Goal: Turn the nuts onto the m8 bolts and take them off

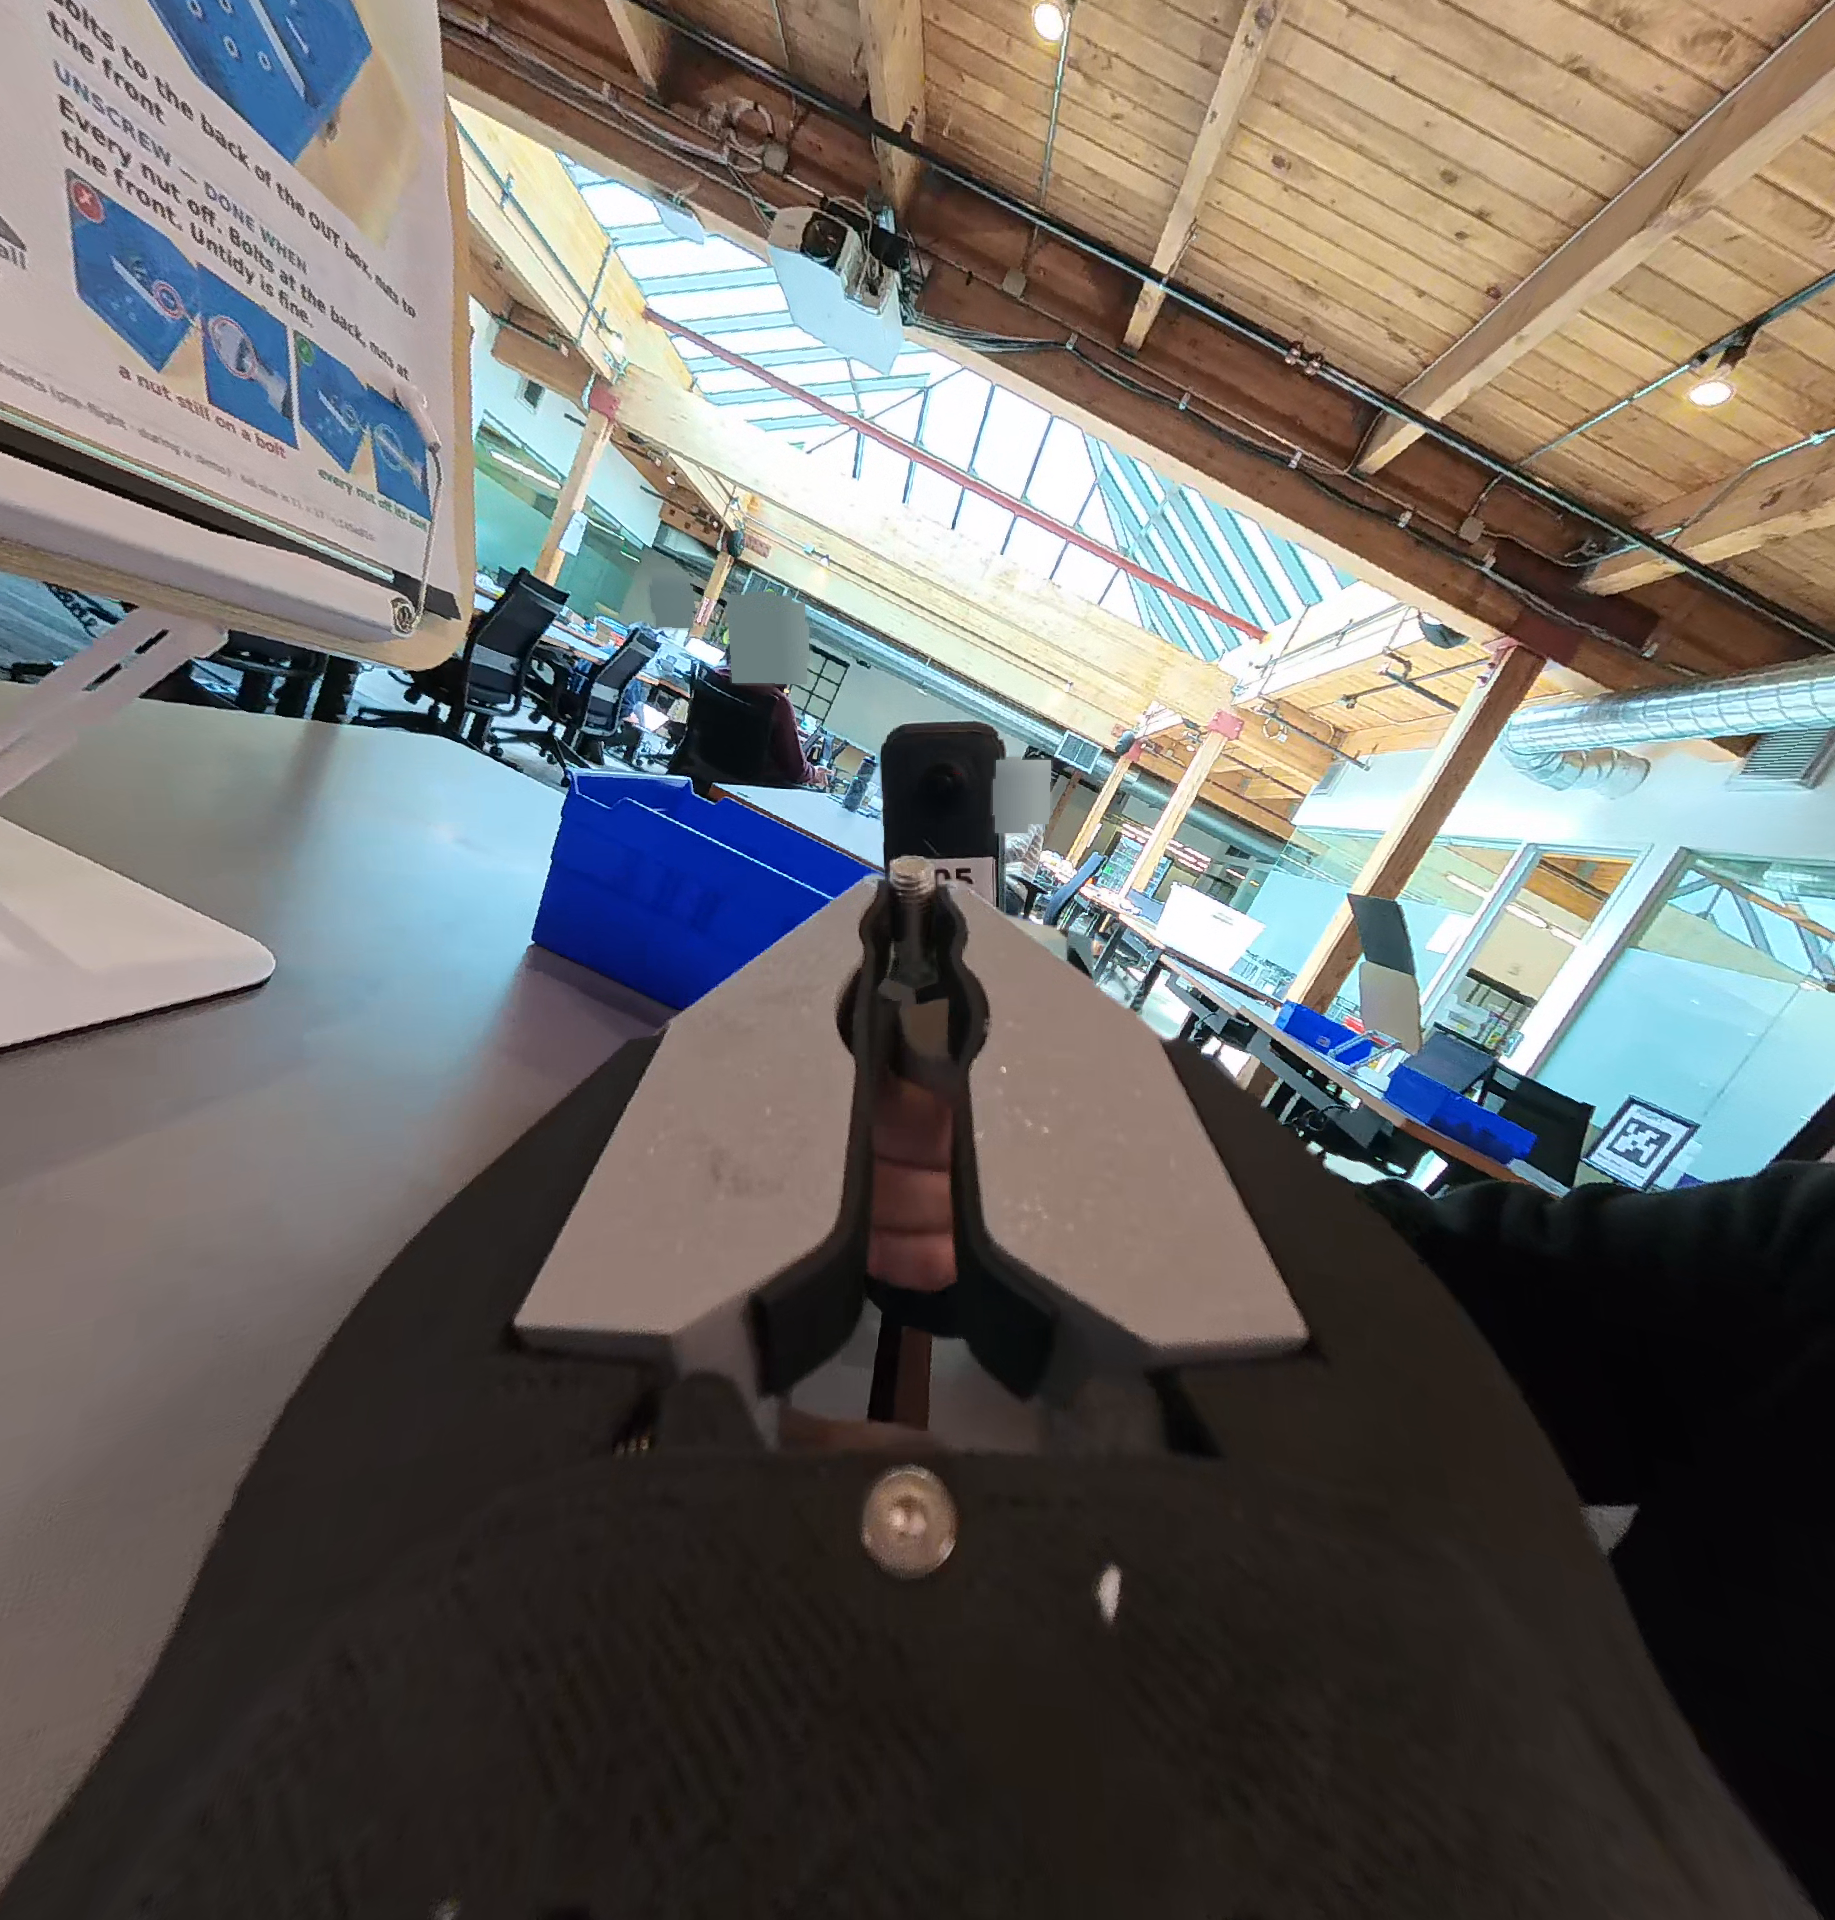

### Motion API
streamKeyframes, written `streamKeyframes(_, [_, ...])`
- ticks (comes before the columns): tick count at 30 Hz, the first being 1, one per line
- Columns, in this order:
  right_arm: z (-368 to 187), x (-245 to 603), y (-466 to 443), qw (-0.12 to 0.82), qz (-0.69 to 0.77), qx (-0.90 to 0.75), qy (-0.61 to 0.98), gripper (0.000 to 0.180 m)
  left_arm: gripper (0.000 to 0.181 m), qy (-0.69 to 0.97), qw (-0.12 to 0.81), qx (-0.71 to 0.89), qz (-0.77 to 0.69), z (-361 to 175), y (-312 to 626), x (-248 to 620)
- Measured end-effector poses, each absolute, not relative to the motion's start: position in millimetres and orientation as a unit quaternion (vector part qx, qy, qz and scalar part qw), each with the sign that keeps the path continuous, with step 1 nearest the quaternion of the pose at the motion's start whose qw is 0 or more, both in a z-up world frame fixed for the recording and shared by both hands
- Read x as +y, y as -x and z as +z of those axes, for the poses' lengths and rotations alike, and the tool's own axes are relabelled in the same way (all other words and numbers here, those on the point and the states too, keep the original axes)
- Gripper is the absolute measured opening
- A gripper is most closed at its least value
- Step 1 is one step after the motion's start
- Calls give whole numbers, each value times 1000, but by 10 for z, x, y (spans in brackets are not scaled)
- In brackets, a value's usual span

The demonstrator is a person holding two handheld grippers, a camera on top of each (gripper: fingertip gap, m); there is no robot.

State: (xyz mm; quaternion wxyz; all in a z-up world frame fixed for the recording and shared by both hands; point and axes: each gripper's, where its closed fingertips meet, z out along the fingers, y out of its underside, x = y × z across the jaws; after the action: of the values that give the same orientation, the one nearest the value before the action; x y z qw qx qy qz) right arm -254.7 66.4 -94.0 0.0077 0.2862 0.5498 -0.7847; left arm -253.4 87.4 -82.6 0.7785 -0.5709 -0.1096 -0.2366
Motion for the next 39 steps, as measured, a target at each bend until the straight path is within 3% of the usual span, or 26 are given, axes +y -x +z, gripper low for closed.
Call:
streamKeyframes(13, [-896,739,2544,-3,-788,549,-280,13,5,591,770,-101,-219,-779,2540,833])
streamKeyframes(17, [-896,803,2541,-29,-768,576,-278,31,5,598,762,-90,-232,-787,2506,826])
streamKeyframes(23, [-949,697,2471,-48,-739,619,-260,37,5,612,752,-64,-235,-806,2362,873])
streamKeyframes(25, [-980,653,2450,-38,-735,626,-255,32,5,617,750,-66,-231,-820,2366,885])
streamKeyframes(27, [-969,626,2408,-29,-741,625,-243,11,5,619,748,-68,-229,-829,2374,888])
streamKeyframes(39, [-905,682,2442,-11,-768,588,-254,11,6,595,755,-86,-262,-813,2411,867])
